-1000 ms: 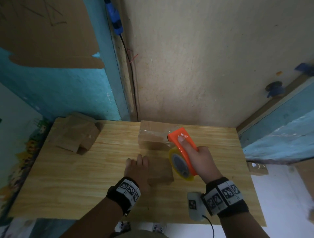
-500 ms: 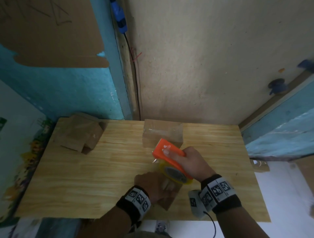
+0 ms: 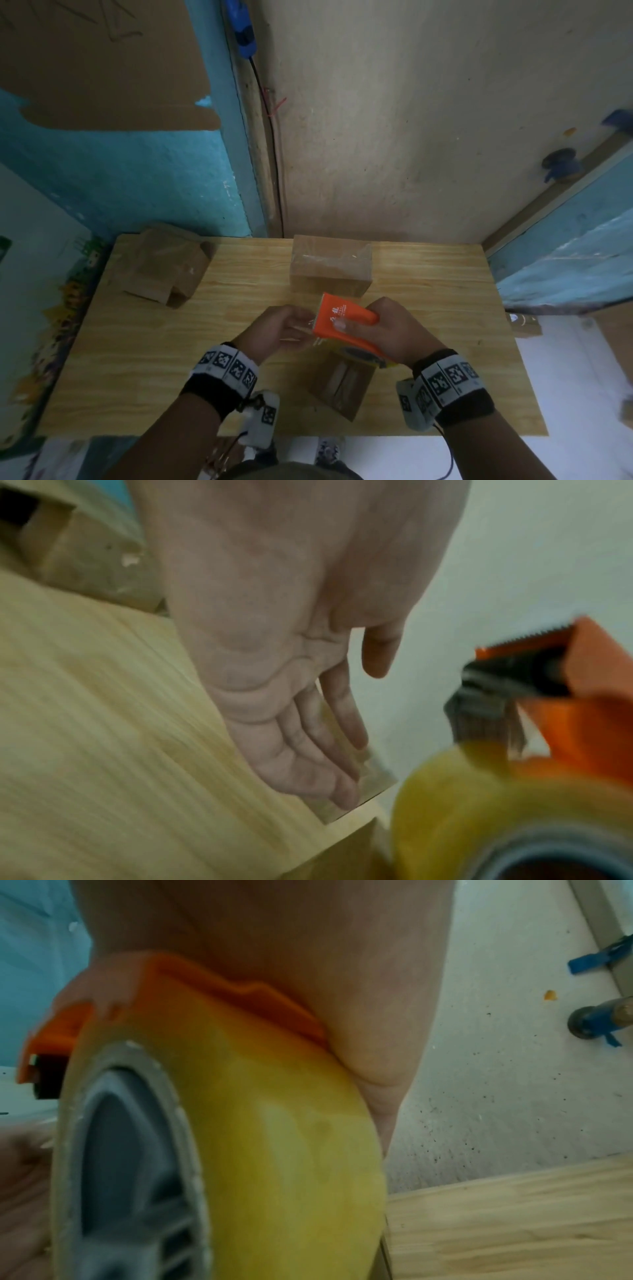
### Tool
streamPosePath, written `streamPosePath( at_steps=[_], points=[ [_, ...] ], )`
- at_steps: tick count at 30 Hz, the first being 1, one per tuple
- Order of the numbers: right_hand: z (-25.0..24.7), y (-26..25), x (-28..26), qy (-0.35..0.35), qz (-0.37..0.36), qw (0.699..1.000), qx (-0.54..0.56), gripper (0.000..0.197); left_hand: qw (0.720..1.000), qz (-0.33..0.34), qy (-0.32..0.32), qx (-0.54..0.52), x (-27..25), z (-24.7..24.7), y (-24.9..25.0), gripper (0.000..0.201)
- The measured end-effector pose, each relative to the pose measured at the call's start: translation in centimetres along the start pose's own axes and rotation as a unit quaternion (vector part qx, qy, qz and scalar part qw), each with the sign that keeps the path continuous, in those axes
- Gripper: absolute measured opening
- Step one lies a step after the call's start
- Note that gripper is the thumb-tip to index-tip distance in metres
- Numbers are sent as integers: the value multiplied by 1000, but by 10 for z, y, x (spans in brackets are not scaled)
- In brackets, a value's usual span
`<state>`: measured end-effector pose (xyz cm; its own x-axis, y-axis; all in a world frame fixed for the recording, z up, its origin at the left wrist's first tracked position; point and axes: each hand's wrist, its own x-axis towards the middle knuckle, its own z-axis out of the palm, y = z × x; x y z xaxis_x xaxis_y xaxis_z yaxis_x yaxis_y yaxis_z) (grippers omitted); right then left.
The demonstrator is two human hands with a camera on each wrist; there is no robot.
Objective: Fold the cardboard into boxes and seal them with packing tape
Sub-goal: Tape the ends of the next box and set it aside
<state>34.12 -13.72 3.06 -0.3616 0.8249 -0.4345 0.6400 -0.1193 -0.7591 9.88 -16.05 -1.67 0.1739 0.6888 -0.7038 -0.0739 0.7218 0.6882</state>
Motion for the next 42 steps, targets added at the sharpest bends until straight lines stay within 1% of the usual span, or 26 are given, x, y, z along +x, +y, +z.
streamPosePath(
  at_steps=[2,4,7,9,14,17,18,20,21,24,26,29,31,34,36,38,39,42],
  points=[
    [-1,0,-3,-4,-1,1000,0,90,998,1,-30,-61,-5,4,7,40],
    [-1,0,-5,-4,4,1000,3,93,996,26,-58,-66,-10,8,11,41],
    [-1,1,-9,-5,5,1000,10,93,993,55,-90,-53,-16,11,18,34],
    [-1,2,-13,-1,4,1000,28,94,992,51,-105,-49,-18,10,20,31],
    [-1,6,-21,14,15,997,70,95,983,17,-178,-33,-24,5,22,40],
    [0,7,-22,18,19,997,78,95,978,19,-197,-59,-28,2,25,48],
    [0,8,-22,18,19,997,78,95,977,29,-201,-57,-29,1,25,47],
    [1,8,-22,19,16,997,78,96,979,48,-194,-31,-29,1,25,43],
    [0,8,-22,20,17,997,79,96,982,52,-179,-17,-28,1,25,43],
    [-1,7,-23,17,20,997,77,96,988,84,-131,5,-26,0,24,49],
    [-1,7,-23,17,17,997,72,97,987,101,-126,6,-26,-5,25,53],
    [-1,7,-23,19,10,998,56,99,984,94,-149,10,-29,-6,27,50],
    [-1,6,-23,17,10,999,49,98,989,67,-131,5,-30,-3,28,49],
    [-1,5,-23,12,10,999,34,93,992,23,-119,22,-30,-1,30,38],
    [-1,4,-24,11,9,1000,24,91,992,18,-117,43,-30,-1,31,25],
    [-1,2,-25,9,12,1000,24,90,991,36,-105,72,-31,-1,35,15],
    [0,1,-26,7,15,1000,25,90,991,49,-92,86,-31,-1,38,13],
    [1,-3,-26,1,16,1000,19,94,988,77,-50,123,-31,-4,48,16]
  ],
)
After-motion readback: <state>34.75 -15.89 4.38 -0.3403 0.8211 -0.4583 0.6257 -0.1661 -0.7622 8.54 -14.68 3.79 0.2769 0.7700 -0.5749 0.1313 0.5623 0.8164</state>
